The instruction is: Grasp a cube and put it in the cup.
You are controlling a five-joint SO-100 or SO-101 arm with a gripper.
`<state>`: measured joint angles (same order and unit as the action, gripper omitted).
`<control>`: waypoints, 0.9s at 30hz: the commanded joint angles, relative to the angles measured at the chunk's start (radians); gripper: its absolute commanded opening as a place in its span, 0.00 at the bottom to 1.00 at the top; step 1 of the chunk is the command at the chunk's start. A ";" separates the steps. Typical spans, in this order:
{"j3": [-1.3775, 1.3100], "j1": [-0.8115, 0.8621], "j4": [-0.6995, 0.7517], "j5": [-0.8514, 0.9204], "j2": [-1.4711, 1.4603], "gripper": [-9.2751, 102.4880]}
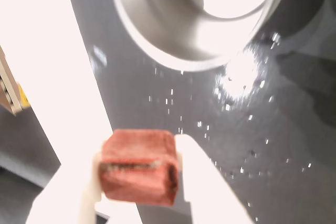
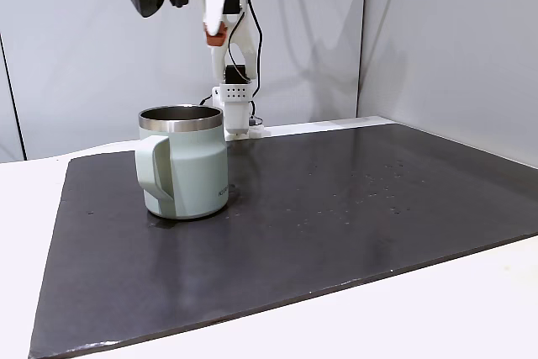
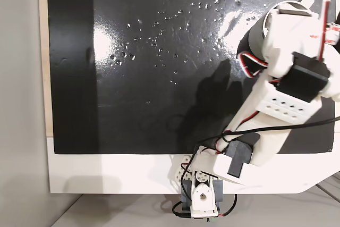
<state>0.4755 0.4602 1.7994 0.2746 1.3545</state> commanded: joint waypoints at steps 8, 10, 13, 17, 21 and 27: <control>-0.087 0.129 -0.006 0.164 -0.167 0.08; -0.107 0.135 -0.005 0.186 -0.204 0.08; -0.146 0.137 -0.003 0.207 -0.249 0.08; -0.190 0.120 -0.003 0.216 -0.285 0.08; -0.192 0.098 0.000 0.215 -0.287 0.09; -0.186 0.092 0.000 0.216 -0.282 0.13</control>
<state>0.3405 0.5568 1.7994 0.4817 1.0492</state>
